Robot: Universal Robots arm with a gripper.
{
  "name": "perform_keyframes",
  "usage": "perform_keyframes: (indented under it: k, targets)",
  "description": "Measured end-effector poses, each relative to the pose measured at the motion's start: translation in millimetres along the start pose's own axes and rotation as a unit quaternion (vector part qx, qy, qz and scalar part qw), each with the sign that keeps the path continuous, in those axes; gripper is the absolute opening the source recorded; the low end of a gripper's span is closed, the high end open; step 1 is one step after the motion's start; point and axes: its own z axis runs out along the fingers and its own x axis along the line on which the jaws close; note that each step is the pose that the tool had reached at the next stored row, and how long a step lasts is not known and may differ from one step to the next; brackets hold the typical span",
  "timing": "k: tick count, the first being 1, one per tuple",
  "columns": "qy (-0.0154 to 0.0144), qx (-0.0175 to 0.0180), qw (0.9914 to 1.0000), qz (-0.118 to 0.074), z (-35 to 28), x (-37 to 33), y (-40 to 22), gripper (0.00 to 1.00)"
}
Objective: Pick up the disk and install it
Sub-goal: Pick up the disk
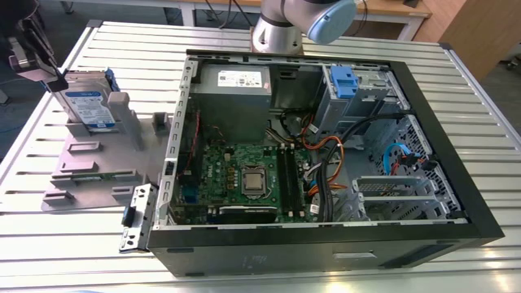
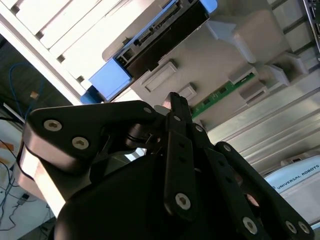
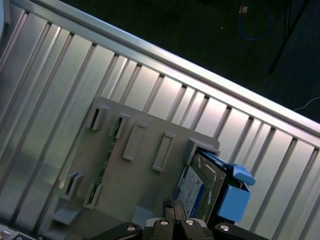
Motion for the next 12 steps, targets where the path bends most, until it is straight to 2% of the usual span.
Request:
perform_keyframes:
  k: [12]
  targets:
    - [-0.0005, -0.0003, 0.99984, -0.018, 0.0, 0.0, 0.0, 0.11]
